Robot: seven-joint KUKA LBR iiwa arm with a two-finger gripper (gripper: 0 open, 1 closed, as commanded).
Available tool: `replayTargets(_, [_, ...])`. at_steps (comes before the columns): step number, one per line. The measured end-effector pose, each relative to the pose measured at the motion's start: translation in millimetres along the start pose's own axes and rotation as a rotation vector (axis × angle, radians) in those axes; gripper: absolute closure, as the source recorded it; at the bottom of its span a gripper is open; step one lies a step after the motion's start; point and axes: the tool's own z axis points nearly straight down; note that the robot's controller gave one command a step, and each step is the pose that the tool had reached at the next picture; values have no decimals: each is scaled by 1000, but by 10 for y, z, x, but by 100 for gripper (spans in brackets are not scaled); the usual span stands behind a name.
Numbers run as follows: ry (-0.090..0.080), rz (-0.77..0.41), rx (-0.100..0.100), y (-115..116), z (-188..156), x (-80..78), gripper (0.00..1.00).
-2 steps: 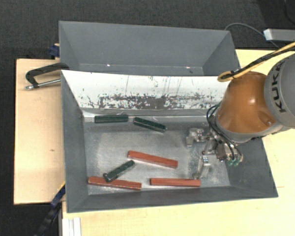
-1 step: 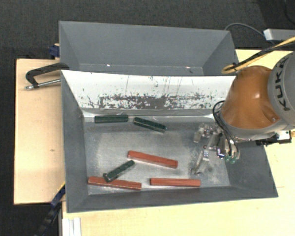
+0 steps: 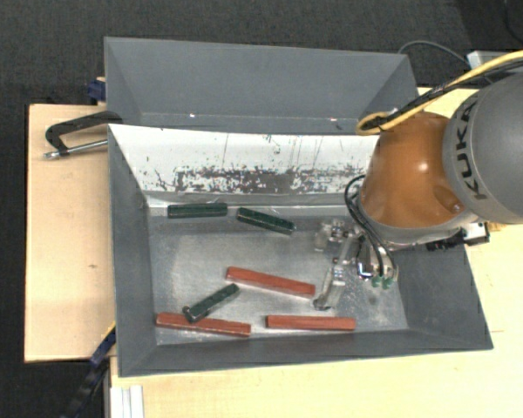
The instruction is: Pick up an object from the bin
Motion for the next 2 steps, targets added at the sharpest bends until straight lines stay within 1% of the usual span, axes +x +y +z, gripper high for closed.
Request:
replayTargets(1, [7,214,0,572,614,104,100])
replayTargets(2, [7,214,0,572,614,104,100])
